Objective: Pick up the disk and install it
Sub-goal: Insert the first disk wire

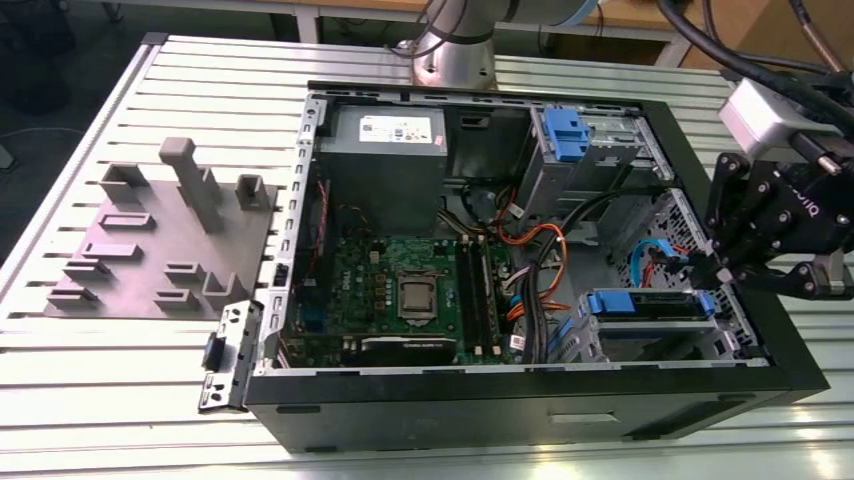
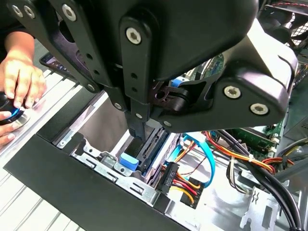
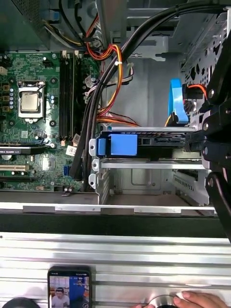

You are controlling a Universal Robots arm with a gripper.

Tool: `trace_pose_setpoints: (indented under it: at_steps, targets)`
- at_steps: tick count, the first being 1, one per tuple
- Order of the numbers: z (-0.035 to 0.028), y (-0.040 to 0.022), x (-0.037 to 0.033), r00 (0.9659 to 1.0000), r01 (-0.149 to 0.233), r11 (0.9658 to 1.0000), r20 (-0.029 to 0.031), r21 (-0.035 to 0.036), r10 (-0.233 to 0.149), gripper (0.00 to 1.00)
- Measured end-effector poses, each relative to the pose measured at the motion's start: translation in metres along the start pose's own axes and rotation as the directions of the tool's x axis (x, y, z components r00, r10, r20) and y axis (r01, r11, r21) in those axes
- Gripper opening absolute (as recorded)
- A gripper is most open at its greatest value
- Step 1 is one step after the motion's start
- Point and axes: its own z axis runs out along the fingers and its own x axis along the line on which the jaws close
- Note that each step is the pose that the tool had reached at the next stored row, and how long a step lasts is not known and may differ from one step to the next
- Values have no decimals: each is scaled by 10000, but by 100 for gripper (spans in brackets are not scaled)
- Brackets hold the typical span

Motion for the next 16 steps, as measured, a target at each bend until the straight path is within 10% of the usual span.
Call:
trace_pose_setpoints:
  at_steps: [16]
  targets:
    - [-14, -49, -249, 10000, -3, 10000, -75, -12, 3, 11]
